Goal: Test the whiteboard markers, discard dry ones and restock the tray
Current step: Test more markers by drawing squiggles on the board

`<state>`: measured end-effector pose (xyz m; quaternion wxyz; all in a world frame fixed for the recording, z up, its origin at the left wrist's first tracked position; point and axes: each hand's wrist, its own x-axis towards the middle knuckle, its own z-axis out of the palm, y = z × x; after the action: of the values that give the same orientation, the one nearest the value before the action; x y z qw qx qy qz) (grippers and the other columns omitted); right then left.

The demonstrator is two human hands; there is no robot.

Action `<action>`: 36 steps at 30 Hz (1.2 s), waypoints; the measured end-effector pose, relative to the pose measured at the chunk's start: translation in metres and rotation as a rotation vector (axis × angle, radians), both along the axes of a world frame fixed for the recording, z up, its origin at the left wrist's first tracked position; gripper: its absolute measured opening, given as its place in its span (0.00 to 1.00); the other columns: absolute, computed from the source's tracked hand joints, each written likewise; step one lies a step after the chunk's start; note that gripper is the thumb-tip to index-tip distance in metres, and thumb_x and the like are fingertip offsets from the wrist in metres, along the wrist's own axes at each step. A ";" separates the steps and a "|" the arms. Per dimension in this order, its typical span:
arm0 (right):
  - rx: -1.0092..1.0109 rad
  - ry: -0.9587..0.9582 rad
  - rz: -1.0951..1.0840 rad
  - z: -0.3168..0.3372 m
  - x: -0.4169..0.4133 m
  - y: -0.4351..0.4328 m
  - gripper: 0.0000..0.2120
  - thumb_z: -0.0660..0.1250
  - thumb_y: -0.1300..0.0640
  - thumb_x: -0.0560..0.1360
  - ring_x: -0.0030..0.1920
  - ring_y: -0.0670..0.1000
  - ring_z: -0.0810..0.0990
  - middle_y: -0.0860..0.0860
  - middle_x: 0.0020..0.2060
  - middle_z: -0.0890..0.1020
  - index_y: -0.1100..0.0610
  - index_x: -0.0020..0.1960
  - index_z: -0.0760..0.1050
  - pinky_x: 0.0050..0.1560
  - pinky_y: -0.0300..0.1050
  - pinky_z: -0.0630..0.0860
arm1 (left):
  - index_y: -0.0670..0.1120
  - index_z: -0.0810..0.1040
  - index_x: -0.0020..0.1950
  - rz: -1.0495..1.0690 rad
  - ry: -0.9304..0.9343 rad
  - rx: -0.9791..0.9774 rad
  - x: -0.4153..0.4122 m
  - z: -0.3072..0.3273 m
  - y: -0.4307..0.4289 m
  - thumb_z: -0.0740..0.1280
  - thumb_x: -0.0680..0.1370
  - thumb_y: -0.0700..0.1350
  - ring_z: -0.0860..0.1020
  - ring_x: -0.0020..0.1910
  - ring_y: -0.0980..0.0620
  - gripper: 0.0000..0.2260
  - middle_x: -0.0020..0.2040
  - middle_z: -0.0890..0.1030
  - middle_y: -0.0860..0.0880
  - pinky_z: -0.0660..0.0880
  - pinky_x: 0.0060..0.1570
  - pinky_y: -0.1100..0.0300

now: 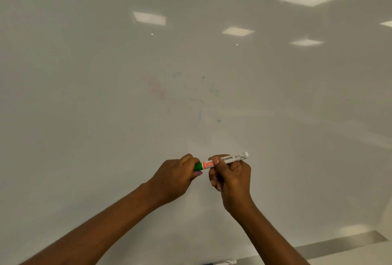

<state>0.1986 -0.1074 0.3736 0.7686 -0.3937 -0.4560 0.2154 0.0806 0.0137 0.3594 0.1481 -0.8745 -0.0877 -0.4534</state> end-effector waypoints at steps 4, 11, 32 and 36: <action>0.002 0.012 -0.025 -0.005 0.000 -0.002 0.11 0.70 0.55 0.73 0.23 0.50 0.71 0.57 0.27 0.77 0.64 0.42 0.79 0.22 0.37 0.65 | 0.45 0.74 0.40 -0.017 0.022 -0.064 0.004 -0.001 0.000 0.56 0.77 0.51 0.67 0.21 0.57 0.13 0.31 0.74 0.51 0.62 0.21 0.69; 0.052 -0.016 -0.049 0.002 0.002 -0.003 0.12 0.68 0.57 0.75 0.23 0.49 0.71 0.56 0.27 0.76 0.67 0.44 0.77 0.22 0.36 0.64 | 0.43 0.75 0.43 -0.110 0.032 -0.165 0.007 0.010 -0.004 0.56 0.77 0.51 0.67 0.26 0.57 0.15 0.34 0.76 0.49 0.59 0.27 0.72; -0.093 -0.203 -0.707 -0.024 0.061 -0.049 0.41 0.76 0.51 0.67 0.68 0.46 0.65 0.48 0.70 0.62 0.48 0.71 0.54 0.60 0.40 0.72 | 0.44 0.80 0.52 -0.124 -0.028 0.124 0.069 0.010 -0.025 0.55 0.83 0.53 0.69 0.23 0.51 0.18 0.33 0.75 0.49 0.65 0.21 0.60; -0.155 -0.906 -1.186 -0.045 0.090 -0.062 0.40 0.75 0.48 0.65 0.74 0.58 0.56 0.57 0.73 0.61 0.49 0.72 0.60 0.67 0.53 0.57 | 0.41 0.81 0.55 -0.182 0.024 0.173 0.101 0.001 -0.030 0.58 0.82 0.52 0.72 0.24 0.50 0.18 0.35 0.78 0.46 0.69 0.21 0.60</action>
<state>0.2890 -0.1699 0.3291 0.4630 -0.6765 -0.4225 -0.3866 0.1816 -0.0161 0.3608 0.1821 -0.8682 0.0331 -0.4605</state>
